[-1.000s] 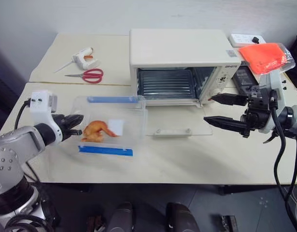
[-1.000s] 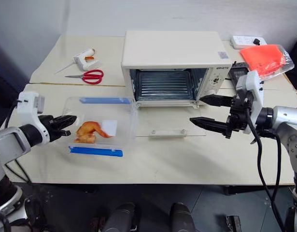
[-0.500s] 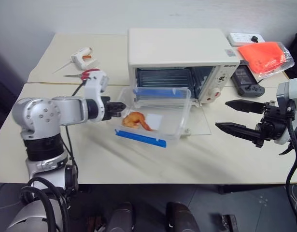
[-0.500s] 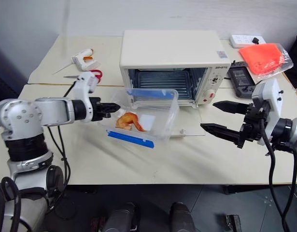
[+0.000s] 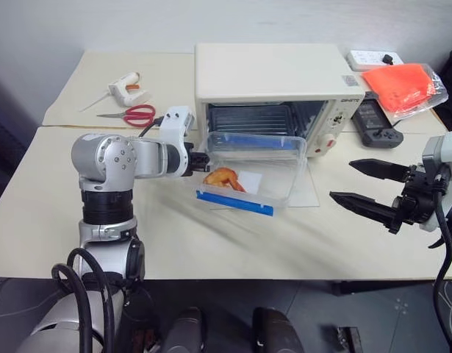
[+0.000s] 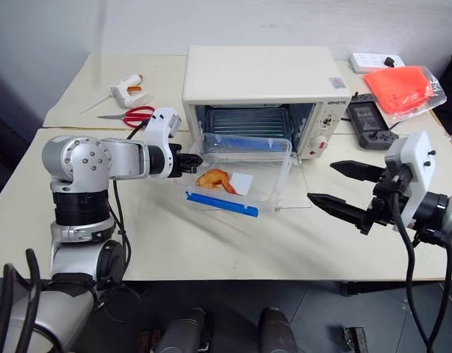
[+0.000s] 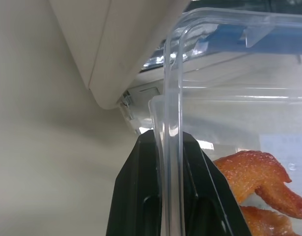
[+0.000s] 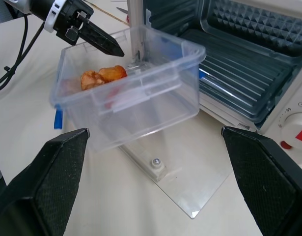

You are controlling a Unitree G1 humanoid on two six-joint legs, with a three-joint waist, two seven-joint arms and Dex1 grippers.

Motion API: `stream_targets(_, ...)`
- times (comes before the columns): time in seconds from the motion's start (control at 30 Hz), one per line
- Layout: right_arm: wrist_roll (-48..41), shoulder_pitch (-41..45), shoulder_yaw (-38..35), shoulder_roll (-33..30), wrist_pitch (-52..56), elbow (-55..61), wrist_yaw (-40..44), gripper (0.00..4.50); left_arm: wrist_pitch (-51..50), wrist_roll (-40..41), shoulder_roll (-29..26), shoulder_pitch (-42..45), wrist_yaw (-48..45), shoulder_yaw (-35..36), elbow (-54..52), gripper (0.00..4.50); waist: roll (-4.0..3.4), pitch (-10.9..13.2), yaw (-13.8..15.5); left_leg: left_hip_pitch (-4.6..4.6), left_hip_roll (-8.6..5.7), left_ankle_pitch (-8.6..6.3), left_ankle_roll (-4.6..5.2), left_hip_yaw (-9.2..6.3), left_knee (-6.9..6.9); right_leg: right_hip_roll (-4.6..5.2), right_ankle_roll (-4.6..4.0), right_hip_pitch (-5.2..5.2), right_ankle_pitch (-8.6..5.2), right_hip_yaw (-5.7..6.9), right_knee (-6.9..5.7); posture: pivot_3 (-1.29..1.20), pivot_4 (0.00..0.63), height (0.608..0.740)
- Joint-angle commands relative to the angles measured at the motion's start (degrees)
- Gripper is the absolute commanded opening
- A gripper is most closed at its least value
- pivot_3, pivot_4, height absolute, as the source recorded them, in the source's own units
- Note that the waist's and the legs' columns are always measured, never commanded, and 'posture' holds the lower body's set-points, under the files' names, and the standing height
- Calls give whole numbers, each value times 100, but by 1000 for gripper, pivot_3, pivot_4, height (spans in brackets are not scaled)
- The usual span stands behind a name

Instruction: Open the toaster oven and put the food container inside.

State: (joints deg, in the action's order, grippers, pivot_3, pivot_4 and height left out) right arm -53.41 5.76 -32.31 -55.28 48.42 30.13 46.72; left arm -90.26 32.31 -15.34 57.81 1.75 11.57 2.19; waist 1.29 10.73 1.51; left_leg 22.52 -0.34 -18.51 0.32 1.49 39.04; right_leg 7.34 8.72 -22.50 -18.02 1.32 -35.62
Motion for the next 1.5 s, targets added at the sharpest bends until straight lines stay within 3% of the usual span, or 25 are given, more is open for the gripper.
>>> stream_targets(0.03, -61, -35, -353, 6, -137, 132, -81, 4500, 135, -235, 211, 129, 67, 246, -92, 1034, 0, 0, 7, 0, 0, 1, 1, 0, 1, 1, 0, 1, 0, 0, 0, 0, 150, 740)
stream_targets(0.3, 7, -255, -415, -71, -192, 151, -68, 4500, 114, -156, 132, 161, -483, 352, -480, 3447, 0, 0, 2, -2, 0, 1, 2, 0, 3, 0, 2, 3, 1, 0, -1, 0, 150, 740)
stream_targets(0.57, 78, -427, -574, -143, -227, 81, 29, 4500, 397, 280, -167, 266, -1281, 982, -917, 3447, 0, 0, -6, -3, 2, 2, 0, 0, 2, 0, 2, 2, 1, -1, -1, 0, 150, 740)
stream_targets(0.7, -62, -396, -644, -172, -111, 146, 9, 4500, 859, 817, -683, 124, -2253, 1189, -1036, 3447, 0, 0, -9, -1, 2, 2, 0, -1, 3, -1, 2, 3, 1, 0, -1, 0, 150, 740)
stream_targets(0.73, -171, -382, -684, -179, -48, 177, 2, 4500, 1034, 1007, -877, 27, -2654, 1223, -1072, 3273, 0, 0, -15, -2, 2, 2, 0, -1, 1, -1, 2, 2, 1, 0, -1, 0, 150, 740)
stream_targets(0.83, -690, -354, -831, -185, 169, 368, -44, 3846, 1537, 1399, -1631, -442, -3977, 1004, -1200, 2567, -5, 0, -57, -8, 4, 2, -1, 3, -7, -3, 1, 1, 1, -2, 0, 0, 150, 740)
stream_targets(0.97, -1522, -507, -886, -61, 422, 842, -377, 2493, 1920, 1754, -2546, -1098, -5617, 475, -1234, 1326, -8, 2, -63, -12, 10, 2, -2, 5, -6, -6, -2, 6, -1, -3, 0, 0, 150, 740)
stream_targets(1.1, -2049, -849, -429, 211, 382, 1515, -1039, 1106, 2695, 1497, -3445, -1706, -7081, -454, -1442, 94, -7, 2, -27, -12, 21, 2, 0, 0, -5, 1, -6, 8, -3, -5, 10, 0, 150, 740)
stream_targets(1.2, -2024, -1003, -5, 325, 321, 1754, -1485, 121, 3514, 1025, -3949, -2029, -7885, -1083, -1447, 0, -8, 2, -19, -12, 13, 1, 11, 2, -6, 15, -9, 7, -5, -10, 20, 0, 150, 740)
stream_targets(1.3, -1498, -1093, 711, 390, 273, 1923, -1745, 121, 4422, 284, -3974, -2072, -8066, -1682, -1083, 0, -8, 2, -11, -12, 13, 0, 18, 6, -7, 20, -10, 9, -5, -11, 31, 0, 150, 740)
stream_targets(1.5, -101, -823, 2203, 706, -109, 1533, -1869, 121, 5198, -446, -3374, -1719, -8004, -2253, -257, 0, -8, 2, -20, -5, 12, -4, 32, 8, -5, 17, -10, 2, -5, -12, 24, 0, 150, 740)
